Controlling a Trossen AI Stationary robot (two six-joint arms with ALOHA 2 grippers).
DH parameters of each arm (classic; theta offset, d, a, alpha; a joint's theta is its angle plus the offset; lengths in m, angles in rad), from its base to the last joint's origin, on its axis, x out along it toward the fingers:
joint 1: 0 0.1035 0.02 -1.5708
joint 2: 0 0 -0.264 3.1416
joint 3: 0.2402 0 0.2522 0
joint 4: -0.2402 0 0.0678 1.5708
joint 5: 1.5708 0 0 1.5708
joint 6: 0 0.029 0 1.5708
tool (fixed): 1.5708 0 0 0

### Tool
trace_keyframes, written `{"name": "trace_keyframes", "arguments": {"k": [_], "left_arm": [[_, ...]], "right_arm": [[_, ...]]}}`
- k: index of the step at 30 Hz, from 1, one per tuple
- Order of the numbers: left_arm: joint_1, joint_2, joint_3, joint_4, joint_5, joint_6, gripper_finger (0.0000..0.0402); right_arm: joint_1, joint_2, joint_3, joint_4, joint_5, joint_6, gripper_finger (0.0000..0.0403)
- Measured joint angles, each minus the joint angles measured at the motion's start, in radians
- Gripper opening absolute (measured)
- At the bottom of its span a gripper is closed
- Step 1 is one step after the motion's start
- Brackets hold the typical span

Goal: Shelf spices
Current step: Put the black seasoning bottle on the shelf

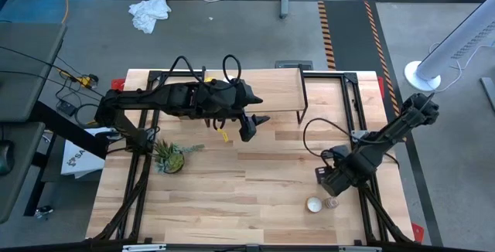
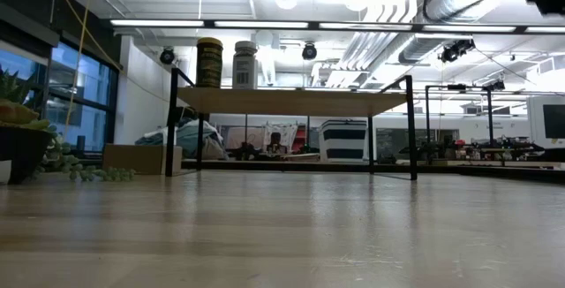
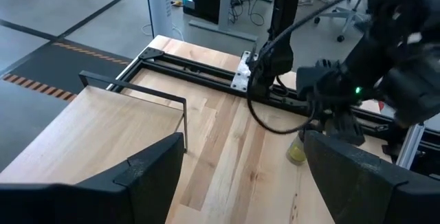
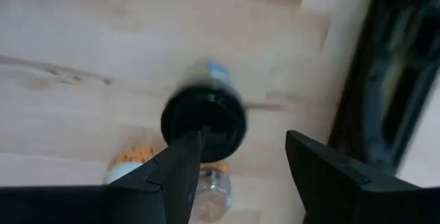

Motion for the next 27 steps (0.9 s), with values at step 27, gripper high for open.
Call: {"name": "trace_keyframes", "arguments": {"k": [27], "left_arm": [[0.002,0.000,0.000,-0.001,-0.024,0.010,0.0296]], "right_arm": [[0.091,0.001,0.039,0.186,0.005,-0.089,0.0209]]}}
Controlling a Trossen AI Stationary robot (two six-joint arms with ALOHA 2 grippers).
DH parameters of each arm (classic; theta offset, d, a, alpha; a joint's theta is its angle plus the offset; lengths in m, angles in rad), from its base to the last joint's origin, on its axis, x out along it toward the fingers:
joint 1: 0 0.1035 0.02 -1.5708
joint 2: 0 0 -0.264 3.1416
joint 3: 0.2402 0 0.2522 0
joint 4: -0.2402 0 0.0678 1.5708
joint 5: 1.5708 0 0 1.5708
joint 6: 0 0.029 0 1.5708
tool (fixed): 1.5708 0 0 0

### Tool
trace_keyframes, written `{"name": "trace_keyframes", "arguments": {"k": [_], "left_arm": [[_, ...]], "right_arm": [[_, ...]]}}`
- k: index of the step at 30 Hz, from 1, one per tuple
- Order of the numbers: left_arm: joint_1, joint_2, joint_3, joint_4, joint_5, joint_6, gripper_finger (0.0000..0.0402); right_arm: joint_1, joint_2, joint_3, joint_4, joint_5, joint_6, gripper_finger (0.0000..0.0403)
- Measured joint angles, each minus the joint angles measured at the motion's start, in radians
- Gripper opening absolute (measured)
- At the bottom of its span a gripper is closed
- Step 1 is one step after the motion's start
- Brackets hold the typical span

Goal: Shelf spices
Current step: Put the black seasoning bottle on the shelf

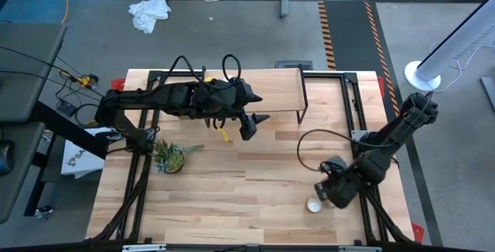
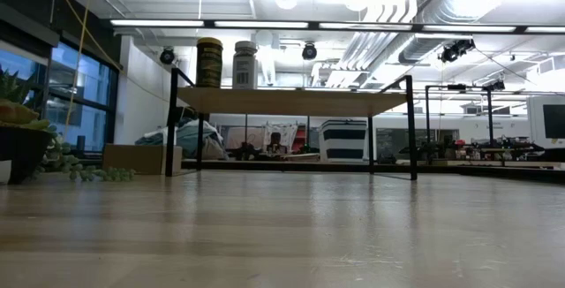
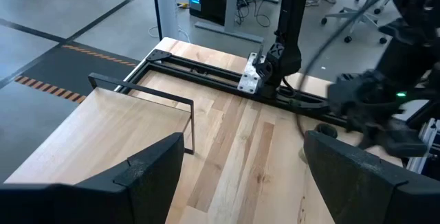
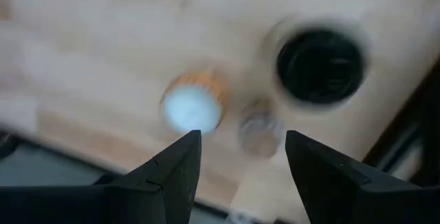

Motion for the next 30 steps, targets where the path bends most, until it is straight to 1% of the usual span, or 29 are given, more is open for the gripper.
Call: {"name": "trace_keyframes", "arguments": {"k": [2,6,9,11,13,18,23,26,30], "left_arm": [[0.000,0.000,0.000,-0.004,0.000,0.000,0.0296],[0.000,0.000,0.000,-0.009,0.000,0.001,0.0296],[0.000,0.000,0.000,-0.009,0.000,0.017,0.0296],[0.003,0.000,0.000,-0.009,0.000,0.026,0.0296],[0.007,0.000,0.000,-0.009,0.001,0.026,0.0296],[0.013,0.000,0.000,-0.008,0.000,0.022,0.0296],[0.013,0.000,0.000,-0.008,0.001,0.020,0.0296],[0.013,0.000,0.000,-0.008,0.001,0.017,0.0296],[0.013,0.000,0.000,-0.008,0.001,-0.006,0.0296]], "right_arm": [[0.040,0.000,0.001,0.042,0.003,0.034,0.0209],[0.121,0.009,0.001,0.045,0.016,0.147,0.0209],[0.169,0.036,-0.012,0.044,0.011,0.211,0.0209],[0.184,0.064,-0.030,0.079,0.003,0.234,0.0209],[0.184,0.088,-0.045,0.103,0.003,0.244,0.0209],[0.153,0.144,-0.063,0.095,0.004,0.225,0.0209],[0.132,0.158,-0.098,0.187,0.004,0.220,0.0209],[0.132,0.159,-0.122,0.184,0.003,0.230,0.0209],[0.132,0.159,-0.126,0.159,-0.048,0.240,0.0209]]}}
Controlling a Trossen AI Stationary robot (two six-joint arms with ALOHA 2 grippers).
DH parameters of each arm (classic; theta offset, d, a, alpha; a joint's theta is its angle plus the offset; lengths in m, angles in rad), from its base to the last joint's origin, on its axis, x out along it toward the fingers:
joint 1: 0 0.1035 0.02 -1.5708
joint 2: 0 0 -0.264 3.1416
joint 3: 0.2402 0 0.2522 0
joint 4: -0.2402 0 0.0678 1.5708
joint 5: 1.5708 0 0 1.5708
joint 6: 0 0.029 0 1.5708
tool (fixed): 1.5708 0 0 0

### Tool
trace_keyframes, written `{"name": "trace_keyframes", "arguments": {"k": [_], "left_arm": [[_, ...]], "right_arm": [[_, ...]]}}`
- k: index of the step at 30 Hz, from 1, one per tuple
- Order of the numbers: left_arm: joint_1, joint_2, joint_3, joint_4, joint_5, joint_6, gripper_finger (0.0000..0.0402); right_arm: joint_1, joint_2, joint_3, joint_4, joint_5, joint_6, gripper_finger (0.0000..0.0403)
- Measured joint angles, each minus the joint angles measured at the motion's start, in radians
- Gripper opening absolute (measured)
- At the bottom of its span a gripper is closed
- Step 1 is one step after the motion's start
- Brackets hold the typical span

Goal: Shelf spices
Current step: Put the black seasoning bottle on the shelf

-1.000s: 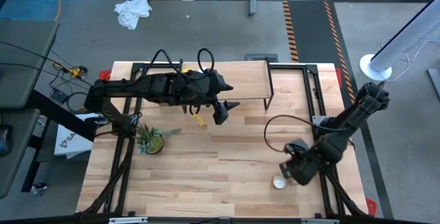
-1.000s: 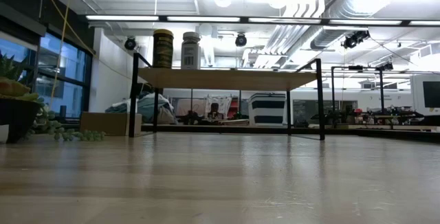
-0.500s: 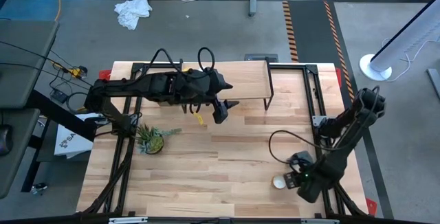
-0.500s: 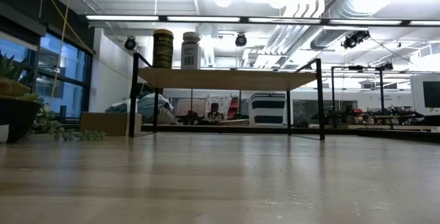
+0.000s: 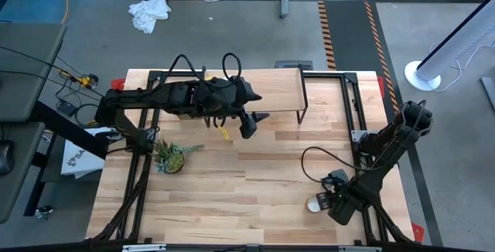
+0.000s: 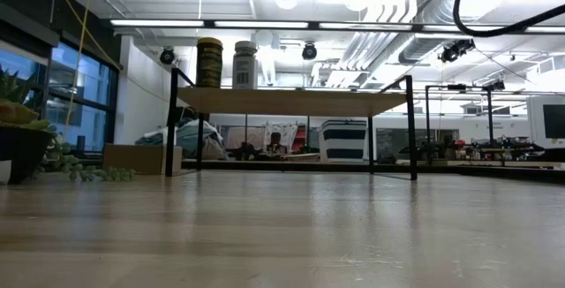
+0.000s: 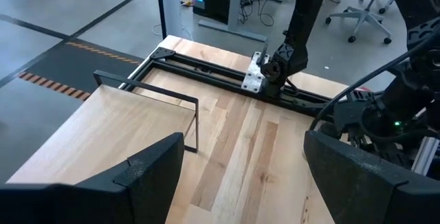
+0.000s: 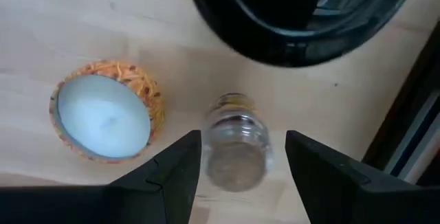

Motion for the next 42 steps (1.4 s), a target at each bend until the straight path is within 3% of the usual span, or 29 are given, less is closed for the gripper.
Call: {"name": "trace_keyframes", "arguments": {"k": [25,31,42], "left_arm": [[0.000,0.000,0.000,-0.001,-0.003,-0.021,0.0296],[0.000,0.000,0.000,-0.001,-0.003,-0.021,0.0296],[0.000,0.000,0.000,-0.002,0.002,-0.018,0.0296]], "right_arm": [[0.001,0.084,0.000,0.110,-0.123,0.032,0.0209],[0.001,0.081,0.019,0.074,-0.132,0.018,0.0209],[0.001,0.079,0.116,-0.065,-0.124,-0.146,0.0209]]}}
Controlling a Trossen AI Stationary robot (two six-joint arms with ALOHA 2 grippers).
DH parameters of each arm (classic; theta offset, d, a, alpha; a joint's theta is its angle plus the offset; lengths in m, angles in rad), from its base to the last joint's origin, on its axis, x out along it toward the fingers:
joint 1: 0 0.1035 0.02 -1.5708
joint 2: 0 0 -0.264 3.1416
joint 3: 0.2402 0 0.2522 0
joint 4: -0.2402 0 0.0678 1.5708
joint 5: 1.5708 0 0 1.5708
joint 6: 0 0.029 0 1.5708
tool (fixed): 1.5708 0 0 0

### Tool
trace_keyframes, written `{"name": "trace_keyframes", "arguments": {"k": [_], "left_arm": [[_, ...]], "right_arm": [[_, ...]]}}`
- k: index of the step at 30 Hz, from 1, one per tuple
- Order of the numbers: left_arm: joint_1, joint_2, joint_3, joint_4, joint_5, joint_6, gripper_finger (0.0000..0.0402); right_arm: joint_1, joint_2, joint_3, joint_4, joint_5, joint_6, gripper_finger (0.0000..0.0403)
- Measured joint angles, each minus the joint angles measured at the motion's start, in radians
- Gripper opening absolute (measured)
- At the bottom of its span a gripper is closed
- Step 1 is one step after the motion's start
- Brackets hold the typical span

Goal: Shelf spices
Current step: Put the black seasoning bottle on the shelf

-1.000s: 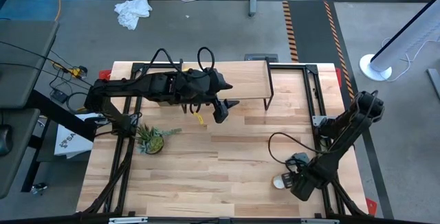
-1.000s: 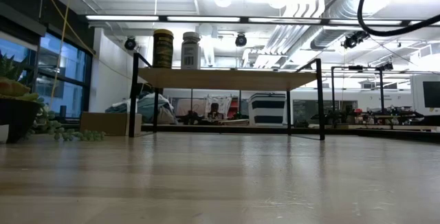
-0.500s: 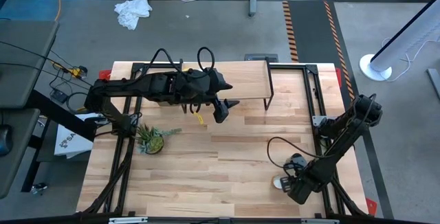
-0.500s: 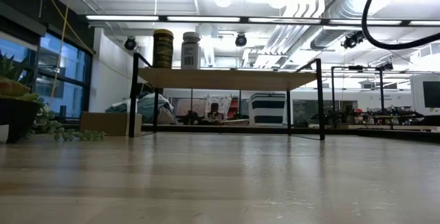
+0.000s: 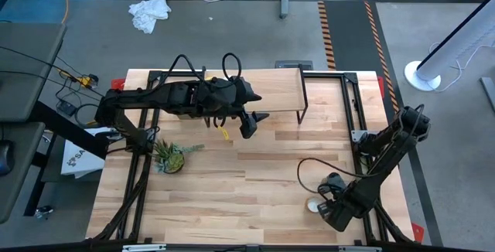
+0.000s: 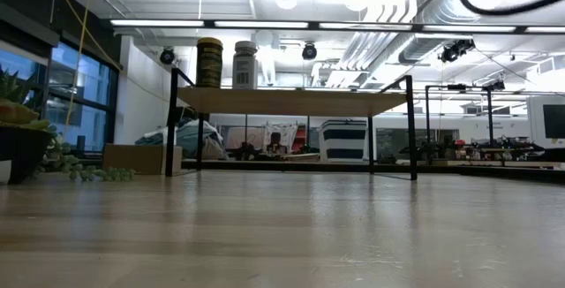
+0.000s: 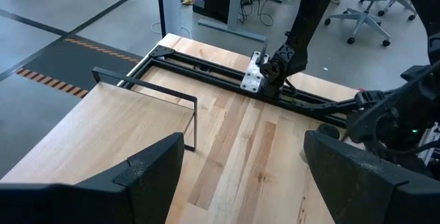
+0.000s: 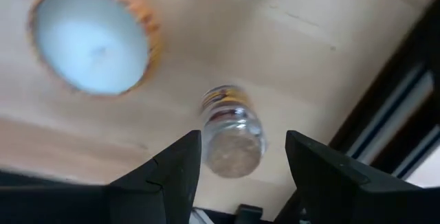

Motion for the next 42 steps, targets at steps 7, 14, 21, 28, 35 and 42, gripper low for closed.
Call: {"name": "trace_keyframes", "arguments": {"k": [7,14,21,28,35,42], "left_arm": [[0.000,0.000,0.000,0.000,0.003,0.008,0.0296],[0.000,0.000,0.000,0.000,0.002,0.008,0.0296],[0.000,0.000,0.000,-0.001,0.002,0.008,0.0296],[0.000,0.000,0.000,-0.001,0.002,0.007,0.0296],[0.000,0.000,0.000,-0.001,0.002,0.007,0.0296],[0.000,0.000,0.000,-0.008,0.002,0.006,0.0296]], "right_arm": [[-0.001,0.000,0.000,0.084,0.002,-0.147,0.0209],[-0.002,0.000,0.000,0.102,-0.014,-0.182,0.0209],[-0.002,0.000,0.000,0.028,0.006,-0.203,0.0209],[-0.002,0.000,0.001,0.053,0.010,-0.235,0.0224],[0.006,-0.001,0.023,0.022,-0.001,-0.235,0.0250],[0.066,-0.001,0.024,0.012,0.043,-0.140,0.0251]]}}
